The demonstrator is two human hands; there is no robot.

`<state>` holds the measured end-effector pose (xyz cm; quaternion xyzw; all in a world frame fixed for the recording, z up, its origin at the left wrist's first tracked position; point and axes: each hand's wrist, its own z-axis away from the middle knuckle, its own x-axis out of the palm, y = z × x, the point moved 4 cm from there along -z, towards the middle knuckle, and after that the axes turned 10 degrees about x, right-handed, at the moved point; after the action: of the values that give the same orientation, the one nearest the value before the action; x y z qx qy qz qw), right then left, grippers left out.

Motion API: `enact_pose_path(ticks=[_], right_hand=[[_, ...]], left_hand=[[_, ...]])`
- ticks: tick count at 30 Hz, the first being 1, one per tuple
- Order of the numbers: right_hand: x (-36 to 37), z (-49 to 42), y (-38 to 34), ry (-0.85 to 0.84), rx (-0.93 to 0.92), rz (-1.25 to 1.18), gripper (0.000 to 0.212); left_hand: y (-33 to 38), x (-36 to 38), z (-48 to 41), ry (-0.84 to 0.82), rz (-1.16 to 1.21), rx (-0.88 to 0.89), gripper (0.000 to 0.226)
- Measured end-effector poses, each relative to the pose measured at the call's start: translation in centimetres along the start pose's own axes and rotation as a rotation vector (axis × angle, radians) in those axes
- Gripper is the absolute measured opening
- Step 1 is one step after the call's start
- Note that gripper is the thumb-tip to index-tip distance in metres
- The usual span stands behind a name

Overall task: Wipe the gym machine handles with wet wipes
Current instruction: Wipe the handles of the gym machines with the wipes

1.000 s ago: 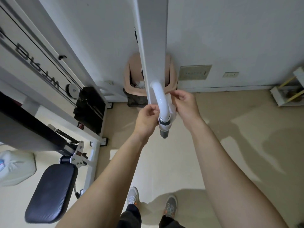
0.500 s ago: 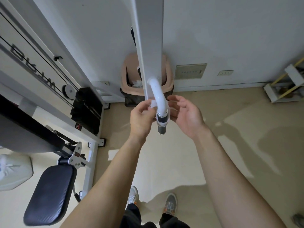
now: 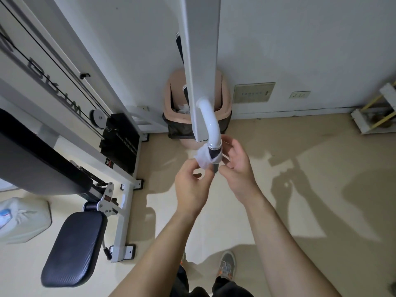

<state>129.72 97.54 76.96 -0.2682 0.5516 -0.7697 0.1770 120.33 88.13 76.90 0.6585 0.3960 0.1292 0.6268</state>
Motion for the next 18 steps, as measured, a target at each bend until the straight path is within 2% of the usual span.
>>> enact_pose_path(ticks=[2, 5, 9, 11, 14, 17, 18], right_hand=[[0.3, 0.2, 0.1, -0.035, 0.016, -0.031, 0.075], [0.4, 0.0, 0.6, -0.091, 0.021, 0.086, 0.062], [-0.6, -1.1, 1.7, -0.111, 0.051, 0.329, 0.063], [-0.6, -1.7, 1.7, -0.096, 0.043, 0.457, 0.064], [0.9, -2.6, 1.0, -0.012, 0.028, 0.461, 0.060], [2.4, -3.4, 0.5, 0.141, 0.028, 0.202, 0.029], [2.4, -3.6, 0.3, 0.185, -0.013, 0.182, 0.019]], left_hand=[[-0.3, 0.2, -0.1, -0.055, -0.165, 0.112, 0.022], [0.0, 0.2, -0.9, -0.173, -0.339, 0.257, 0.016], [1.8, -1.4, -2.0, -0.432, -0.332, 0.416, 0.041], [2.9, -2.5, -2.8, -0.514, -0.293, 0.456, 0.046], [3.3, -3.8, -4.7, -0.452, -0.155, 0.311, 0.033], [3.5, -4.5, -6.4, -0.314, 0.000, 0.138, 0.018], [3.8, -4.4, -6.8, -0.289, 0.025, 0.107, 0.016]])
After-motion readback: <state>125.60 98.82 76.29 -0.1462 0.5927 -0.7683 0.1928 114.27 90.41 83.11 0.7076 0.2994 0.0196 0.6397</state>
